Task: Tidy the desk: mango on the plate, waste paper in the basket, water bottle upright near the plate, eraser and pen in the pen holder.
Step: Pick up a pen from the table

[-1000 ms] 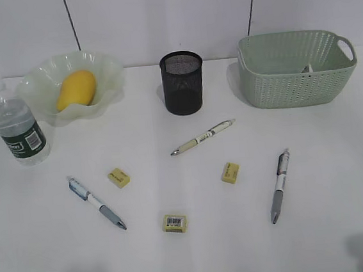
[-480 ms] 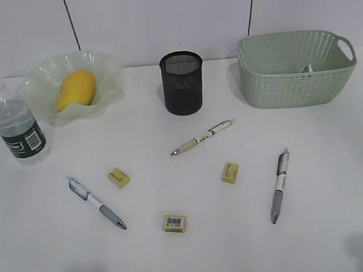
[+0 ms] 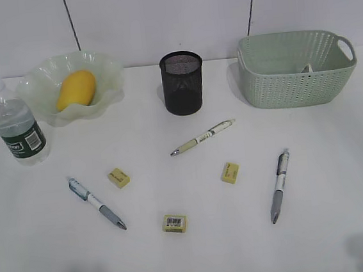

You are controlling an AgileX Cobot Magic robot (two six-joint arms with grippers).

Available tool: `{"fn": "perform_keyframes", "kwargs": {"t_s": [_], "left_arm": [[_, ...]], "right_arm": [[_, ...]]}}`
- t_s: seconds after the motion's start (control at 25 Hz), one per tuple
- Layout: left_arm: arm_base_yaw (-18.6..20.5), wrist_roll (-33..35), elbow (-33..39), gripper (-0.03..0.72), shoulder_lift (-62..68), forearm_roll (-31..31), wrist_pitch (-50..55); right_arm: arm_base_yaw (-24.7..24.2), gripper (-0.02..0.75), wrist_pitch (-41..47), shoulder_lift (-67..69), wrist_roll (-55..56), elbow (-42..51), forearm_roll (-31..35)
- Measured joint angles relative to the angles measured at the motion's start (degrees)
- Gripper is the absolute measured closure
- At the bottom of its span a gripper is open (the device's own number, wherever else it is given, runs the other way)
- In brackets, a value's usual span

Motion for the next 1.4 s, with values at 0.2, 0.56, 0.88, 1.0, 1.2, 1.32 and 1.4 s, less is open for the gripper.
{"fn": "perform_keyframes", "kwargs": {"t_s": [0.2, 0.56, 0.88, 1.0, 1.2, 1.32, 1.4], "left_arm": [[0.0, 0.0, 0.1, 0.176, -2.5, 0.0, 0.1], [0.0, 0.0, 0.1, 0.199, -3.5, 0.0, 0.3], [0.0, 0.0, 0.1, 0.202, -3.5, 0.0, 0.3], [0.0, 0.0, 0.1, 0.202, -3.5, 0.0, 0.3], [0.0, 0.1, 0.2, 0.202, -3.5, 0.0, 0.3], [0.0, 0.2, 0.2, 0.209, -3.5, 0.1, 0.3], [0.0, 0.2, 0.2, 0.217, -3.5, 0.1, 0.3]], "right_arm": [[0.0, 0.176, 0.0, 0.0, 0.0, 0.0, 0.0], [0.0, 0.176, -2.0, 5.8, 0.0, -3.0, -1.1], [0.0, 0.176, -6.0, 24.8, 0.0, -7.5, -1.3], [0.0, 0.176, -10.4, 31.0, 2.7, -7.6, 0.3], [0.0, 0.176, -11.8, 41.8, 4.5, -8.0, 5.7], [0.0, 0.176, -11.9, 47.3, 5.7, -8.9, 6.5], [0.0, 0.176, -11.9, 51.3, 7.7, -10.4, 6.4]]}}
